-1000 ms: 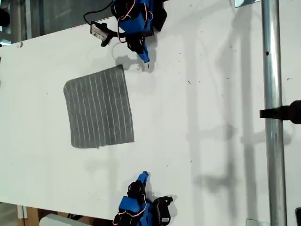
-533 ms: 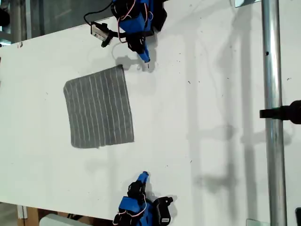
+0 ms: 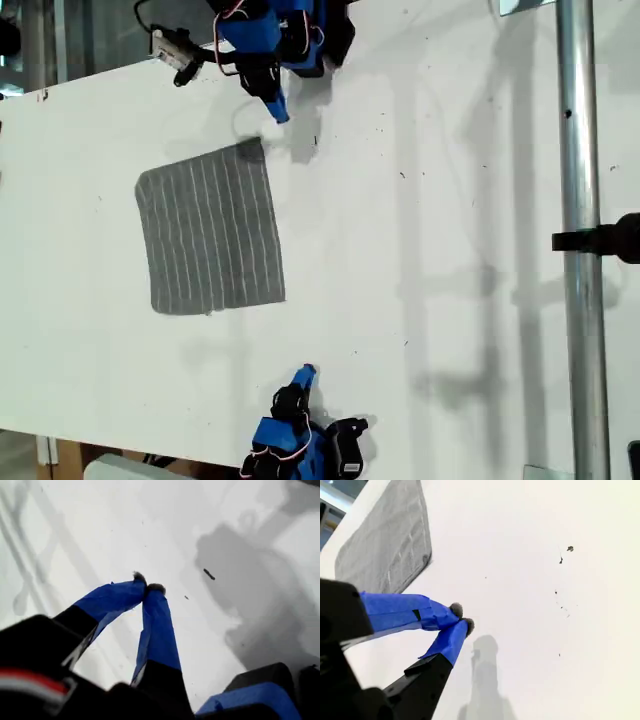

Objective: Grasp corners of a towel and fold twice.

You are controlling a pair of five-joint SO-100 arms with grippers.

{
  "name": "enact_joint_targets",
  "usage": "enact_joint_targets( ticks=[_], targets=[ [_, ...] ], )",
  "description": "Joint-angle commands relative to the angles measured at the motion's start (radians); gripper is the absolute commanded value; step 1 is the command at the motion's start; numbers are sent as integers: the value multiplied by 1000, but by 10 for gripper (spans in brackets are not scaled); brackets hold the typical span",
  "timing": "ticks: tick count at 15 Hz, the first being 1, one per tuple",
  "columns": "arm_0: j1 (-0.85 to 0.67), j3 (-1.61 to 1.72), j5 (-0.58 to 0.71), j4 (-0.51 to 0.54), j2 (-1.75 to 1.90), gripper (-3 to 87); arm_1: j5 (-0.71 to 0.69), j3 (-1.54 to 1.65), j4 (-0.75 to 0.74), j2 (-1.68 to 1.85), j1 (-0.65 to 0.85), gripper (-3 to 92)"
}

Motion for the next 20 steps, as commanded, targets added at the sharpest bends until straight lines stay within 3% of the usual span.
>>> enact_joint_targets(
  ticks=[1, 3, 5, 7, 11, 20],
  targets=[
    [-2, 3, 5, 3, 5, -15, -195, -288, 49, -304, 155, 16],
    [8, 3, 0, 3, 5, -15, -377, -446, 46, -506, 284, 56],
    [20, 3, -3, 3, 5, -15, -558, -580, 38, -652, 396, 262],
    [26, 3, -3, 3, 5, -15, -713, -718, 61, -790, 520, 370],
    [26, 3, -5, 3, 5, -15, -859, -802, -2, -968, 655, 398],
    [25, 3, -3, 3, 5, -15, -933, -344, -466, -1154, 683, 396]
  ],
)
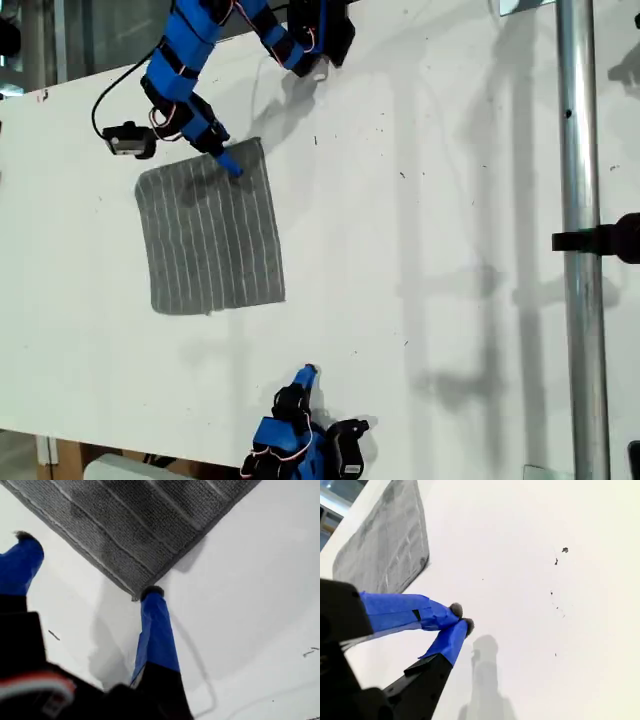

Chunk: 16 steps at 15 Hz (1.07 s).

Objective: Grasp corners of a towel and fold twice.

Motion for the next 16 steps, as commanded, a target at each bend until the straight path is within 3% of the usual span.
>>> enact_joint_targets(
  ticks=[1, 7, 9, 16],
  targets=[
    [6, 3, -3, 3, 5, -15, -14, 8, -75, -37, -26, 394],
    [-6, 3, -2, 3, 5, -15, -35, -44, -153, -256, -17, 316],
    [-15, 3, -2, 3, 5, -15, -46, -71, -138, -288, -18, 50],
    [-107, -104, 15, 25, 0, -15, -44, -67, -155, -282, -61, -2]
  ],
)
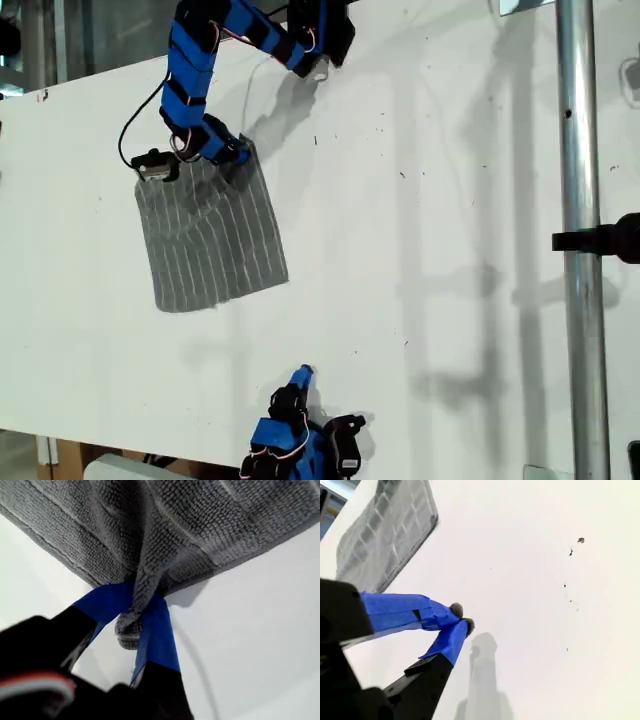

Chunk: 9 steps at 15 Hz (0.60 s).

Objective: Grasp corners of a towel and fold twice.

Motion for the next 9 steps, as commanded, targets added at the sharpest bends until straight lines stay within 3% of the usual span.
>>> enact_joint_targets(
  ticks=[1, 6, 9],
  targets=[
    [-64, -129, 38, -2, -32, -15, -8, -23, -9, 8, -11, -2],
    [-133, -747, 267, -143, -937, -14, -5, -17, -18, 5, -15, -2],
    [-156, -1195, 417, -64, -1427, 7, -5, -15, -18, 2, -15, -2]
  ],
)
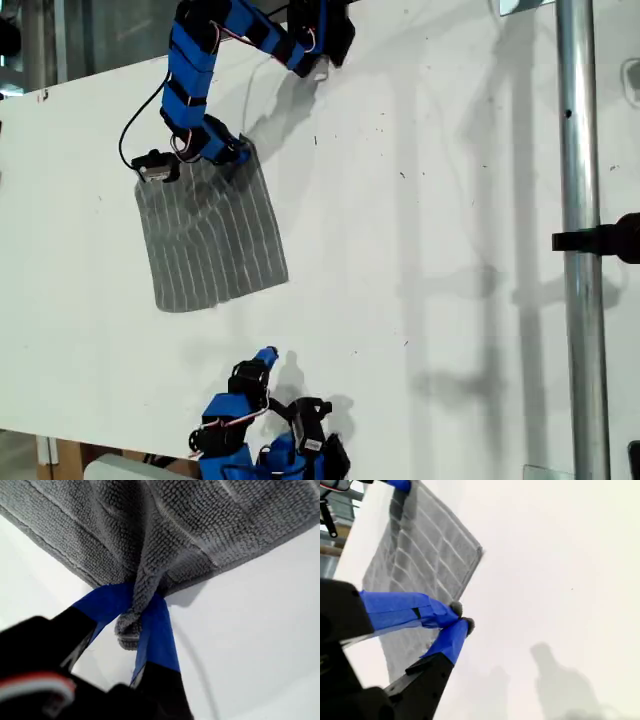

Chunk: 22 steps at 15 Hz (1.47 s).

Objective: Grasp corners of a towel and fold twice.

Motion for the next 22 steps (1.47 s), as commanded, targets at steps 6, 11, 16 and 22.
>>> enact_joint_targets(
  ticks=[6, 11, 16, 22],
  targets=[
    [-61, -836, 410, 187, -683, 369, -5, -14, -11, 0, -8, -2],
    [-106, -1118, 531, 282, -962, 452, -5, -14, -11, -2, -9, -2],
    [-146, -1232, 491, 193, -1184, 424, -5, -12, -9, -2, -11, -2],
    [-158, -1289, 489, 156, -1422, 396, -5, -12, -9, 0, -11, -2]
  ],
)
